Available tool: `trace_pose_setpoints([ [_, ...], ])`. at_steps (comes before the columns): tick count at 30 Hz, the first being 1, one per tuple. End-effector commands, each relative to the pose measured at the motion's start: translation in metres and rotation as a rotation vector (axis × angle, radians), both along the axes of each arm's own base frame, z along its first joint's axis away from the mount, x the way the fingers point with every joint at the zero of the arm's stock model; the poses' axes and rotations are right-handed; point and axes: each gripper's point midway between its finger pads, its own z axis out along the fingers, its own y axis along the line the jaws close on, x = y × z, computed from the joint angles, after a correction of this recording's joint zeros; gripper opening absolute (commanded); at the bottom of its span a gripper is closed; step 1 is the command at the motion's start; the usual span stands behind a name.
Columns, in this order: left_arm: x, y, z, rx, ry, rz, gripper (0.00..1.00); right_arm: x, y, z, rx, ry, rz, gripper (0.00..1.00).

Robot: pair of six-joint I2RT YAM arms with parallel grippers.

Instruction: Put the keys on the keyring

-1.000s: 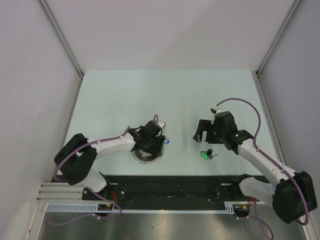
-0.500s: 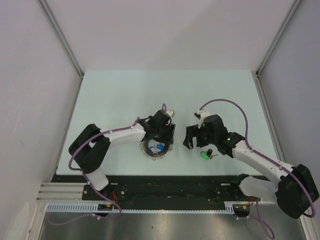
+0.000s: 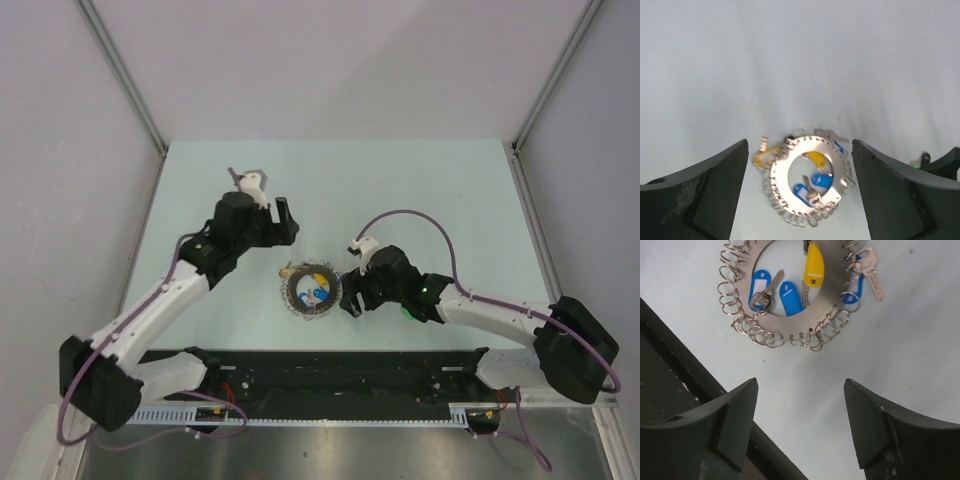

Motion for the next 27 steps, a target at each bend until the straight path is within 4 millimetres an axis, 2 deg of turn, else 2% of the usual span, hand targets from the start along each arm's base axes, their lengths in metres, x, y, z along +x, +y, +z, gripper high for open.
trace_pose_setpoints([
  [1,-0.006,0.051,0.022,0.111,-0.143,0.100,0.93,0.004,0.025,-0.002,0.056,0.001,-0.064,0.72],
  [3,-0.005,0.066,0.026,0.158,-0.192,0.139,0.95,0.003,0.032,-0.005,0.045,-0.009,-0.085,0.66],
  [4,-0.006,0.070,0.035,0.146,-0.236,0.153,0.96,0.001,0.036,-0.010,0.037,-0.003,-0.086,0.66],
  [5,-0.007,0.075,0.028,0.172,-0.237,0.161,0.96,0.001,0.040,-0.011,0.036,-0.008,-0.085,0.63],
  [10,-0.006,0.083,0.032,0.197,-0.281,0.179,0.96,0.005,0.052,-0.015,0.033,-0.002,-0.108,0.52],
  [14,-0.006,0.091,0.034,0.229,-0.292,0.209,0.96,0.001,0.060,-0.029,-0.002,0.015,-0.113,0.52],
  [15,-0.006,0.095,0.033,0.239,-0.292,0.223,0.96,0.001,0.060,-0.031,-0.011,0.007,-0.122,0.50],
  [16,-0.007,0.097,0.031,0.248,-0.288,0.230,0.96,-0.001,0.065,-0.029,-0.006,-0.001,-0.115,0.44],
  [19,-0.007,0.097,0.029,0.252,-0.283,0.226,0.96,0.002,0.070,-0.030,-0.003,-0.020,-0.147,0.38],
  [27,-0.008,0.094,0.028,0.245,-0.280,0.215,0.96,-0.007,0.086,-0.032,-0.022,-0.056,-0.117,0.29],
])
